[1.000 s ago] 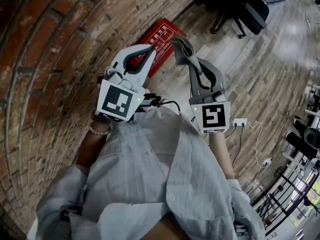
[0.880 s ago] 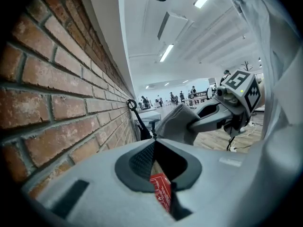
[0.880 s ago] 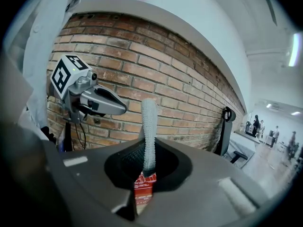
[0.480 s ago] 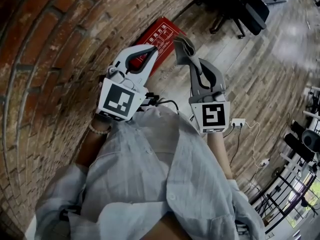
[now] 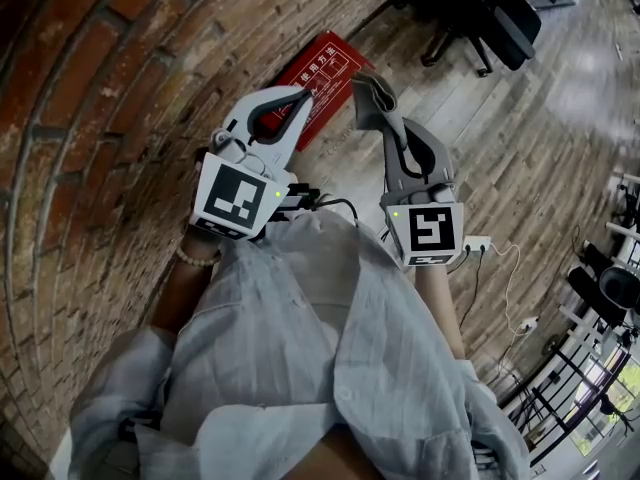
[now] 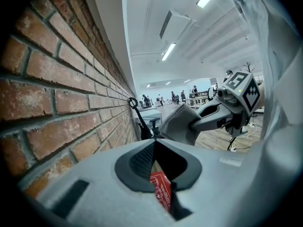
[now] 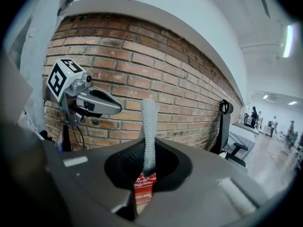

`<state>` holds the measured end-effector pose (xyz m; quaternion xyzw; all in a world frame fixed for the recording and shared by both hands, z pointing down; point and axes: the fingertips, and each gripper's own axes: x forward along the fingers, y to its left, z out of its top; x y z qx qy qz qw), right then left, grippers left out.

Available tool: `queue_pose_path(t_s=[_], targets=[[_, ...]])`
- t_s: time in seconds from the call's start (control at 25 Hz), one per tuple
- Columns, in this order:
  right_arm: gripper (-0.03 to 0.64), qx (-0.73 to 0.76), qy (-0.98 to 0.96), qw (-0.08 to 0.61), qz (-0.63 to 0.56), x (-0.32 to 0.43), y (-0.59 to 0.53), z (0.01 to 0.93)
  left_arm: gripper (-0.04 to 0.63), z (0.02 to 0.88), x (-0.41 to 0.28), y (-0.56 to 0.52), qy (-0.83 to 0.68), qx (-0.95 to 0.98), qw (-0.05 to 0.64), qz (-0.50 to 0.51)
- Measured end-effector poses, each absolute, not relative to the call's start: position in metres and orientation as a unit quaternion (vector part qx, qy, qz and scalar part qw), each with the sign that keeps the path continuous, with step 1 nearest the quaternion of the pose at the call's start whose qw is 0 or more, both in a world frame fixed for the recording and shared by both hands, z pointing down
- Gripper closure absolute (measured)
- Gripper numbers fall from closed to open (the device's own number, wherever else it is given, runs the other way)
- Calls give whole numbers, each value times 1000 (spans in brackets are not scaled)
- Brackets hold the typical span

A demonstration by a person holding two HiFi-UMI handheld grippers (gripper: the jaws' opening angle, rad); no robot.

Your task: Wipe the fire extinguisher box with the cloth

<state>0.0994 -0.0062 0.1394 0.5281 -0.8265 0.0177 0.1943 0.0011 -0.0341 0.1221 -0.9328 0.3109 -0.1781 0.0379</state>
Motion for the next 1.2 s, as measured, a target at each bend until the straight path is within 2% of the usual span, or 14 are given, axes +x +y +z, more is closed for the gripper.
queue_pose_path(t_s=[1.2], targets=[[597, 530, -824, 199, 23, 102, -9, 144, 597, 129, -4, -36, 313, -931, 32, -187]])
